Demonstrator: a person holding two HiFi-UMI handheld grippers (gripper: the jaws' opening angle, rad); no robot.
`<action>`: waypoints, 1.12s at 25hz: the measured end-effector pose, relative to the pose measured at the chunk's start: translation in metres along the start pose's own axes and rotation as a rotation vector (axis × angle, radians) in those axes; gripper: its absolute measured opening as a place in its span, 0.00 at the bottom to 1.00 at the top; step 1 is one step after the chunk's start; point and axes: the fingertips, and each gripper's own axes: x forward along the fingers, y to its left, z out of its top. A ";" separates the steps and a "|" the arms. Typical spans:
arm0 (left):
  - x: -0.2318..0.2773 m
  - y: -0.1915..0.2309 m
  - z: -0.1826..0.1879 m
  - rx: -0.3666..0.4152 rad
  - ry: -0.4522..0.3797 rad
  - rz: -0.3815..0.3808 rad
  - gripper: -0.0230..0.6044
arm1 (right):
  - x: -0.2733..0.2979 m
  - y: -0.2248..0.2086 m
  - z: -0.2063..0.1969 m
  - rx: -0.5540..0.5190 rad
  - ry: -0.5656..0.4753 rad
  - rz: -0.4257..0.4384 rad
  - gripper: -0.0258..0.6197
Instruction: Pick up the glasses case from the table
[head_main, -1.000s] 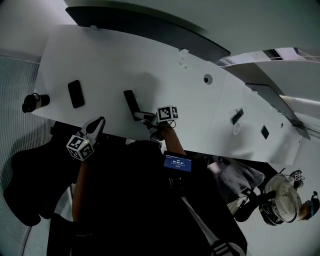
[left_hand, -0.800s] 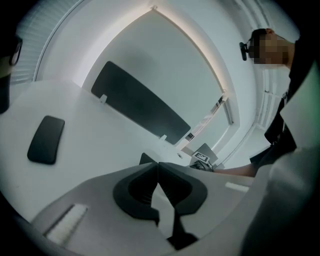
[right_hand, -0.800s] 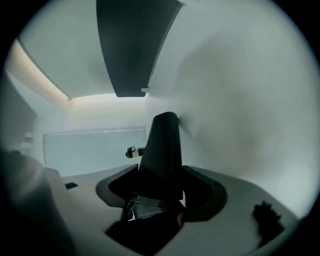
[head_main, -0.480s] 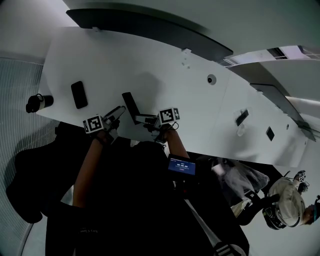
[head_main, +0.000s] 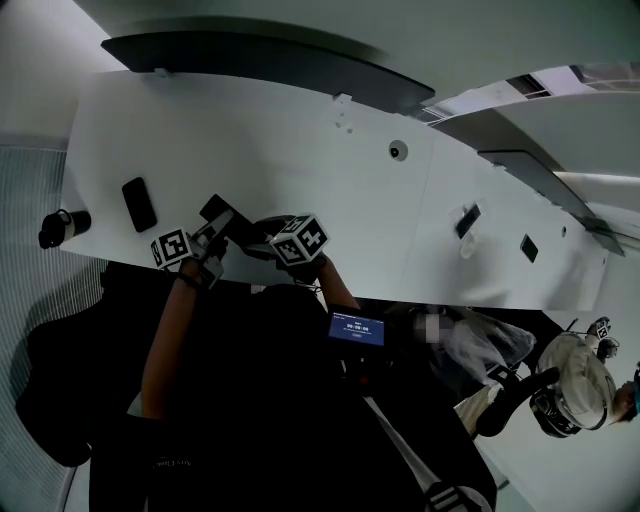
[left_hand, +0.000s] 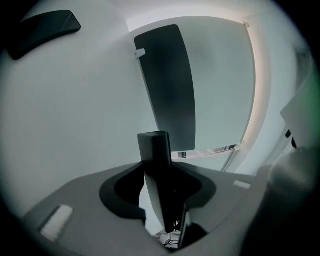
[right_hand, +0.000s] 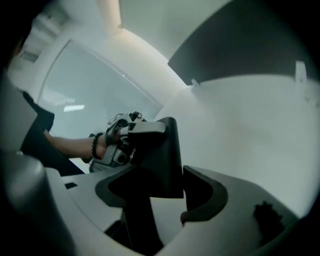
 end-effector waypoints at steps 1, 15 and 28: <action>-0.002 -0.005 0.004 -0.004 -0.022 -0.012 0.30 | -0.004 0.001 0.007 -0.080 -0.026 -0.042 0.49; -0.061 -0.080 0.065 0.058 -0.336 -0.183 0.27 | -0.062 0.044 0.070 -0.527 -0.415 -0.353 0.49; -0.067 -0.070 0.047 0.042 -0.336 -0.200 0.27 | -0.120 0.042 0.050 -0.496 -0.513 -0.452 0.05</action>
